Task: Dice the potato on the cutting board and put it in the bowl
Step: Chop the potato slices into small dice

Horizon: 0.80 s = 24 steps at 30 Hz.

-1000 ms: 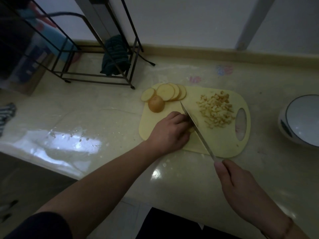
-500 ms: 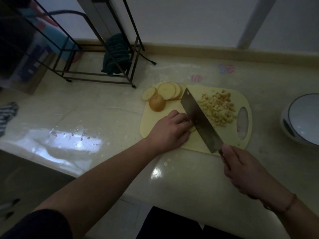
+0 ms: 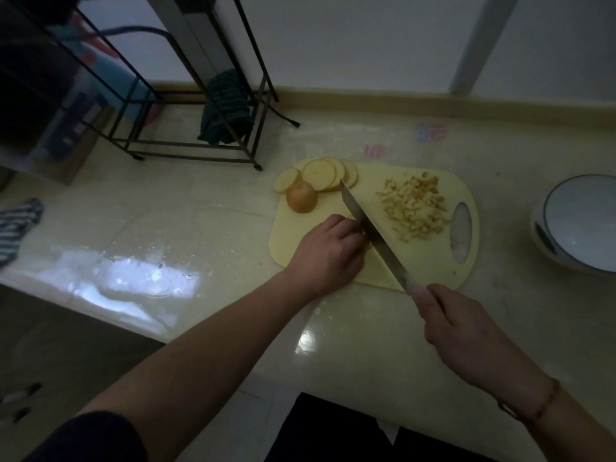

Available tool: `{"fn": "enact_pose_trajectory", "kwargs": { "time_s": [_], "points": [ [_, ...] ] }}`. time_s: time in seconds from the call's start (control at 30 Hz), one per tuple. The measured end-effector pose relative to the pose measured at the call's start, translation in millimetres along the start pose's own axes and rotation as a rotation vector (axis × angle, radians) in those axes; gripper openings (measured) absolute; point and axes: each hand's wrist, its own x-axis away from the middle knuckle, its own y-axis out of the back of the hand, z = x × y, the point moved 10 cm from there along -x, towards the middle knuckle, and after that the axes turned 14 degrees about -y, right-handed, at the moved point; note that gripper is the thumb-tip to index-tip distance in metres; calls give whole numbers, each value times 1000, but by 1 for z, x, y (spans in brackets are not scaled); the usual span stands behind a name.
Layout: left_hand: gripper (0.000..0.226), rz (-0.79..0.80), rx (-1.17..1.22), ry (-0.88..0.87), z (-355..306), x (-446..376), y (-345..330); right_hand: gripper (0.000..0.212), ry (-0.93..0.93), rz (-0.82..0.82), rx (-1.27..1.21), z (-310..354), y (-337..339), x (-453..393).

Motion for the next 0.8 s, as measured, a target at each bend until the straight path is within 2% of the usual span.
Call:
{"fn": "enact_pose_trajectory", "kwargs": {
  "time_s": [0.2, 0.4, 0.5, 0.67, 0.8],
  "points": [
    [26, 41, 24, 60, 8, 1, -5, 41, 6, -6, 19, -11, 1, 12],
    [28, 39, 53, 68, 10, 0, -4, 59, 38, -24, 31, -18, 5, 21],
    [29, 22, 72, 57, 9, 0, -2, 61, 46, -28, 45, -18, 4, 20],
    [24, 4, 70, 45, 8, 1, -1, 49, -9, -5, 85, -6, -7, -6],
    [22, -16, 72, 37, 8, 0, 1, 50, 37, -17, 100, 7, -9, -18]
  ]
}}
